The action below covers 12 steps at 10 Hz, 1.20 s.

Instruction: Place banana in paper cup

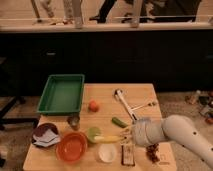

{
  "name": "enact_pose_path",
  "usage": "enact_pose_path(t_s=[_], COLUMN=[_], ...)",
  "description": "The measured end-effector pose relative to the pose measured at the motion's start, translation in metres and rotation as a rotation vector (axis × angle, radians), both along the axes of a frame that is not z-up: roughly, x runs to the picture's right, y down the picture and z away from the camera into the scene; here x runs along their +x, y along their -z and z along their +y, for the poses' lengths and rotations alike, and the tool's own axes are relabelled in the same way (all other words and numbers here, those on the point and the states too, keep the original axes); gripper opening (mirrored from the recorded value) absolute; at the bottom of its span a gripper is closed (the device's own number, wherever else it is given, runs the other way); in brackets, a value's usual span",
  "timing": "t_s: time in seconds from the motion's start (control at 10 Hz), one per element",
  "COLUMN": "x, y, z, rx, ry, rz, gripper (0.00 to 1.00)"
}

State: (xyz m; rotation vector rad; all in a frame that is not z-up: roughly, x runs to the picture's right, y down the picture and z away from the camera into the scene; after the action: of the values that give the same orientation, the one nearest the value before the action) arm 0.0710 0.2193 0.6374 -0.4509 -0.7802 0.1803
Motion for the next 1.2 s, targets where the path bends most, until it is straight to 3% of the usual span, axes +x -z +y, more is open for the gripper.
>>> enact_pose_path(t_s=[0.7, 1.2], x=[-0.003, -0.008], y=[0.005, -0.004], z=[0.031, 0.046], rx=[-0.037, -0.070], ry=[-0.003, 0.000], rz=[-0.015, -0.016], gripper=[0.00, 0.00])
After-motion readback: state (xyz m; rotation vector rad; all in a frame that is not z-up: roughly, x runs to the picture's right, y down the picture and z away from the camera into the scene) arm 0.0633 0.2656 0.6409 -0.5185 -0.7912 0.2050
